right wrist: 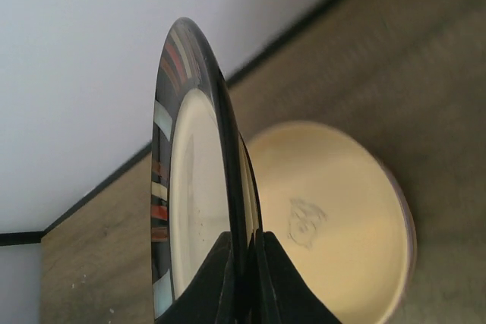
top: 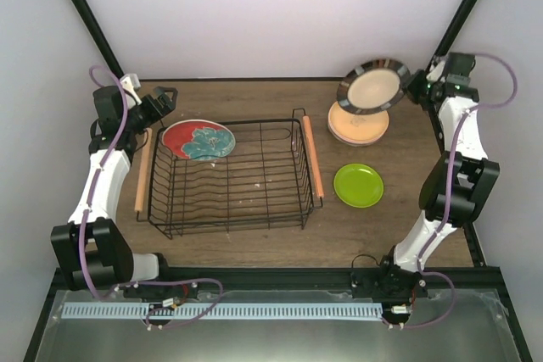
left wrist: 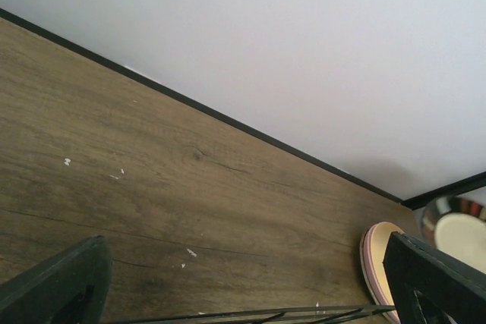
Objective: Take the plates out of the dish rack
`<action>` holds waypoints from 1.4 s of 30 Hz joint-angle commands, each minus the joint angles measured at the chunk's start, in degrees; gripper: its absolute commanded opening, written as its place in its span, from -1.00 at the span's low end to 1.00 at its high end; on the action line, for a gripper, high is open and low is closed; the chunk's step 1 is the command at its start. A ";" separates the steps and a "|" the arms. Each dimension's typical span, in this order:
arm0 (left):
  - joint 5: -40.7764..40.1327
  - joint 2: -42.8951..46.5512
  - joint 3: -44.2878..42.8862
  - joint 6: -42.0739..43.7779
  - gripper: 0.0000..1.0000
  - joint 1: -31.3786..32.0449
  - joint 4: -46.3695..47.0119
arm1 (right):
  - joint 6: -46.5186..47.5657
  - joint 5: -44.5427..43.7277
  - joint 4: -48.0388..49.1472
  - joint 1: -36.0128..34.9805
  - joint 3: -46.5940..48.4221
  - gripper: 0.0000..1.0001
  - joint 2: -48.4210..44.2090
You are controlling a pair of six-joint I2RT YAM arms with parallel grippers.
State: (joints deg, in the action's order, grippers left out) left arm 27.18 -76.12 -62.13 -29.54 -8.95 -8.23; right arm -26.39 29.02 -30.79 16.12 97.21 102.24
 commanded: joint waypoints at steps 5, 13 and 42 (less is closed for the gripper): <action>-0.12 0.88 -0.98 1.25 1.00 0.17 -0.03 | -13.09 13.23 9.98 1.94 -5.77 -0.99 1.43; -0.04 0.54 -1.45 1.34 1.00 0.16 -0.08 | -13.78 12.70 11.54 1.99 -9.61 -0.99 5.33; 0.42 -1.07 -2.30 1.68 1.00 0.16 -0.19 | -5.16 2.35 4.33 1.90 -11.74 -0.19 9.17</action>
State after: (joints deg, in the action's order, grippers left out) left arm 27.18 -76.27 -62.67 -28.32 -8.95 -8.75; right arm -34.76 34.72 -23.64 17.82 80.99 112.03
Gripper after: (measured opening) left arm 0.998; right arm 0.397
